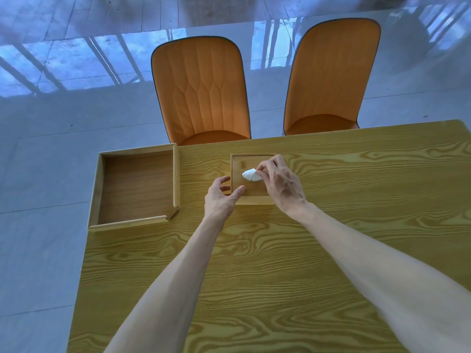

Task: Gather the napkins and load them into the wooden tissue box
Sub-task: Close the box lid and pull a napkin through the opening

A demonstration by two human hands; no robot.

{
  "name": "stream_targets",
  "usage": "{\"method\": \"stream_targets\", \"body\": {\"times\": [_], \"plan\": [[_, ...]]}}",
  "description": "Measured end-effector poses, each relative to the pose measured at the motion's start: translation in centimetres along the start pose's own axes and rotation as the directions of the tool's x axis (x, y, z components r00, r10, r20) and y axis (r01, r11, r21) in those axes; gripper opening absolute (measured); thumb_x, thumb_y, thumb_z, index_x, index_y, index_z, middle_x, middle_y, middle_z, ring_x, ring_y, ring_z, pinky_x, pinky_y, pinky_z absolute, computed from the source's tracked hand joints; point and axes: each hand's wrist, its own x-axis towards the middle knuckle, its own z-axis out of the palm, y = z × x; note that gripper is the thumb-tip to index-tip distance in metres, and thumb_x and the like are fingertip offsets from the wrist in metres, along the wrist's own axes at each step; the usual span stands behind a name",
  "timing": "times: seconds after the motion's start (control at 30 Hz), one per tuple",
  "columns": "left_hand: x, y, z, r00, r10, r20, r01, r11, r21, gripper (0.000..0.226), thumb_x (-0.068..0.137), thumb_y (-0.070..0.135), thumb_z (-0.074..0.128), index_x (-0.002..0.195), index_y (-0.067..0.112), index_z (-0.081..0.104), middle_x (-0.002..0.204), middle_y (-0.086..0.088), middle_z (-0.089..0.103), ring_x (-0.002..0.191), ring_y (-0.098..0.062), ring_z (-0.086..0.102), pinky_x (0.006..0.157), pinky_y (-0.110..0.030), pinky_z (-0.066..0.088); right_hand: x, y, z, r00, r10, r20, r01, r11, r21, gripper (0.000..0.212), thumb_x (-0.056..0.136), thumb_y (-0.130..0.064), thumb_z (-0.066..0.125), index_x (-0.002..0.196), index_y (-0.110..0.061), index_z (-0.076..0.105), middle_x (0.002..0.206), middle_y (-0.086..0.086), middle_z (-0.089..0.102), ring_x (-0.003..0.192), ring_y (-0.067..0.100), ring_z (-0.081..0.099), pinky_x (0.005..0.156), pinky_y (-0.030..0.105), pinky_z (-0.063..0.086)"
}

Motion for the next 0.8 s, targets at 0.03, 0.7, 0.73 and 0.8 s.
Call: {"method": "stream_targets", "body": {"times": [0.03, 0.7, 0.73, 0.8], "plan": [[0.0, 0.0, 0.0, 1.0, 0.0, -0.001, 0.0, 1.0, 0.0, 0.063, 0.082, 0.033, 0.078, 0.138, 0.022, 0.051, 0.124, -0.003, 0.064, 0.103, -0.018, 0.063, 0.077, -0.028, 0.046, 0.0, 0.1, 0.0, 1.0, 0.018, -0.016, -0.018, 1.0, 0.026, 0.018, 0.099, -0.023, 0.056, 0.103, -0.007, 0.063, 0.101, 0.008, 0.054, 0.071, 0.012, 0.051, 0.055, 0.028, 0.051], [0.6, -0.2, -0.2, 1.0, -0.019, 0.013, 0.019, 1.0, 0.003, 0.065, 0.08, 0.033, 0.079, 0.138, 0.022, 0.052, 0.121, -0.004, 0.064, 0.105, -0.022, 0.064, 0.09, -0.04, 0.055, -0.2, -0.2, 0.8, 0.978, 0.198, -0.062, -0.166, 0.925, 0.342, 0.026, 0.098, -0.04, 0.056, 0.105, -0.017, 0.067, 0.105, -0.001, 0.051, 0.076, -0.003, 0.051, 0.068, 0.014, 0.043], [0.5, -0.1, -0.2, 1.0, -0.023, 0.015, 0.023, 1.0, 0.004, 0.065, 0.08, 0.033, 0.08, 0.138, 0.022, 0.052, 0.121, -0.004, 0.064, 0.105, -0.022, 0.064, 0.091, -0.041, 0.055, -0.3, -0.4, 0.7, 0.98, 0.19, -0.055, -0.16, 0.925, 0.346, 0.025, 0.098, -0.039, 0.056, 0.105, -0.017, 0.067, 0.106, -0.001, 0.051, 0.077, -0.005, 0.052, 0.068, 0.011, 0.043], [0.5, 0.0, -0.2, 0.999, -0.026, 0.018, 0.026, 1.0, 0.004, 0.065, 0.08, 0.032, 0.08, 0.138, 0.021, 0.052, 0.121, -0.004, 0.063, 0.105, -0.023, 0.064, 0.092, -0.042, 0.055, -0.2, -0.4, 0.6, 0.977, 0.208, -0.041, -0.177, 0.905, 0.387, 0.024, 0.098, -0.037, 0.054, 0.107, -0.019, 0.066, 0.108, 0.0, 0.052, 0.079, -0.005, 0.054, 0.072, 0.013, 0.046]]}}
